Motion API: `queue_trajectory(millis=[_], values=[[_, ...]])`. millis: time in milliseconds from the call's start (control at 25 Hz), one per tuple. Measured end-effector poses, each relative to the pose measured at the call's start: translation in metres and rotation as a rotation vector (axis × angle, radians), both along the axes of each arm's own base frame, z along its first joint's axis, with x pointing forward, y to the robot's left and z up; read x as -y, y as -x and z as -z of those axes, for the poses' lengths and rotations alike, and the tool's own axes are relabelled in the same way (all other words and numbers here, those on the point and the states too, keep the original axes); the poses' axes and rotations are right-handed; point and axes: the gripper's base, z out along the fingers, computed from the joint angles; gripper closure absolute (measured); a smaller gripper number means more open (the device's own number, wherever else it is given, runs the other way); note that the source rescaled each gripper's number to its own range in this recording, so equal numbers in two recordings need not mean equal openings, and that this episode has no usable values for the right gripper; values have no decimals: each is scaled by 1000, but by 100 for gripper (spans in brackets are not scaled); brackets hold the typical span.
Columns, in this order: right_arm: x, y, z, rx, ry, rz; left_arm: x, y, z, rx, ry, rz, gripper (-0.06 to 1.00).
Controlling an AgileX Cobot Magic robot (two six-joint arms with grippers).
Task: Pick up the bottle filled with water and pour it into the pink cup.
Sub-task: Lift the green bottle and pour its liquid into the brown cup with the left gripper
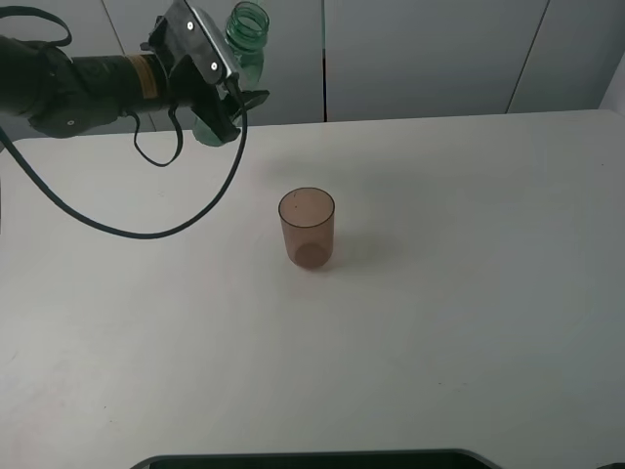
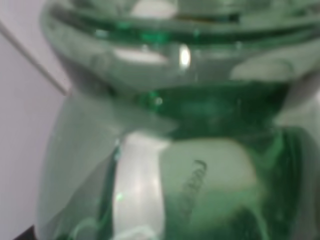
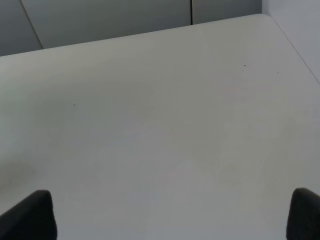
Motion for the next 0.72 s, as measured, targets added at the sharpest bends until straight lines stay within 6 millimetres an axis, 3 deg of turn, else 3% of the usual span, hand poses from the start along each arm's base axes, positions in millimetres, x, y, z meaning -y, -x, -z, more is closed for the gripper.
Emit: queue_trajectory(millis=[360,720], values=[[0,0,0,0,0,0,25,16,18,69,-215,108,94],[0,0,0,0,0,0,27,18,19,205,-340,184,94]])
